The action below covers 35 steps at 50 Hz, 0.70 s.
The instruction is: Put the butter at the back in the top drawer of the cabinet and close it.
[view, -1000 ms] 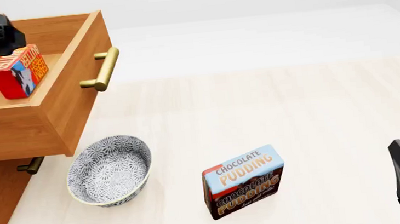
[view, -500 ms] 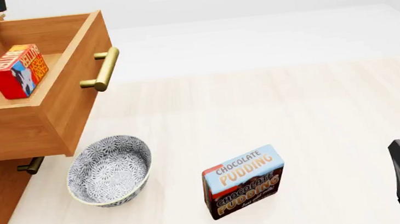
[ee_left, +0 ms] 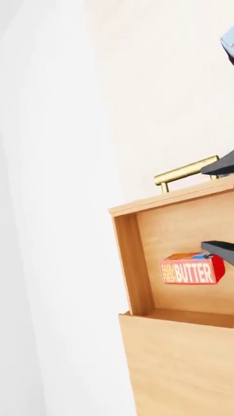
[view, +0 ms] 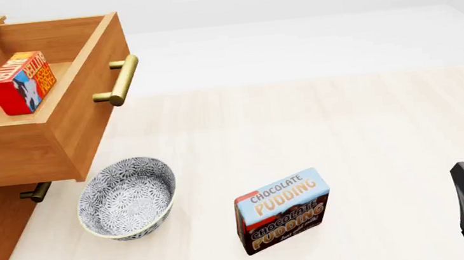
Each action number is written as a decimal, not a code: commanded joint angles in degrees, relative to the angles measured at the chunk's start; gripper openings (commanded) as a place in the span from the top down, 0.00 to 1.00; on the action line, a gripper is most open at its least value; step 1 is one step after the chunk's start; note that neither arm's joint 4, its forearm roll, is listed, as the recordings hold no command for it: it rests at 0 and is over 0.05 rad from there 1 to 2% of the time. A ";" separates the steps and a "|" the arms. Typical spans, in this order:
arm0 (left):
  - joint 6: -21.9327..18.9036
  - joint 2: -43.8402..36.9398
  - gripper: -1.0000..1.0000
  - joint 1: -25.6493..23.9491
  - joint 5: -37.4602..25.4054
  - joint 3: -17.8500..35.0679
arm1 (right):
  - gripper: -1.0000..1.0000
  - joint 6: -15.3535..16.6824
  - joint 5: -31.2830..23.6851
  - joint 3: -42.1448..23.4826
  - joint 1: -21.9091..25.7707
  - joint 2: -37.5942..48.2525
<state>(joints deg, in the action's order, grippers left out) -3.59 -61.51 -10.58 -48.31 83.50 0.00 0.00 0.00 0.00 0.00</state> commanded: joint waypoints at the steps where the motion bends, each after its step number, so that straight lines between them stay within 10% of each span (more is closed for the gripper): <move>1: 0.78 -1.09 0.00 -4.58 2.50 -2.04 | 0.00 0.00 0.00 0.00 0.00 0.00; 35: 3.79 -9.65 0.00 -15.04 11.61 -6.98 | 0.00 0.00 0.00 0.00 0.00 0.00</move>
<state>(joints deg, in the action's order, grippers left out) -0.40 -69.01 -23.44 -38.80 77.60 0.00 0.00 0.00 0.00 0.00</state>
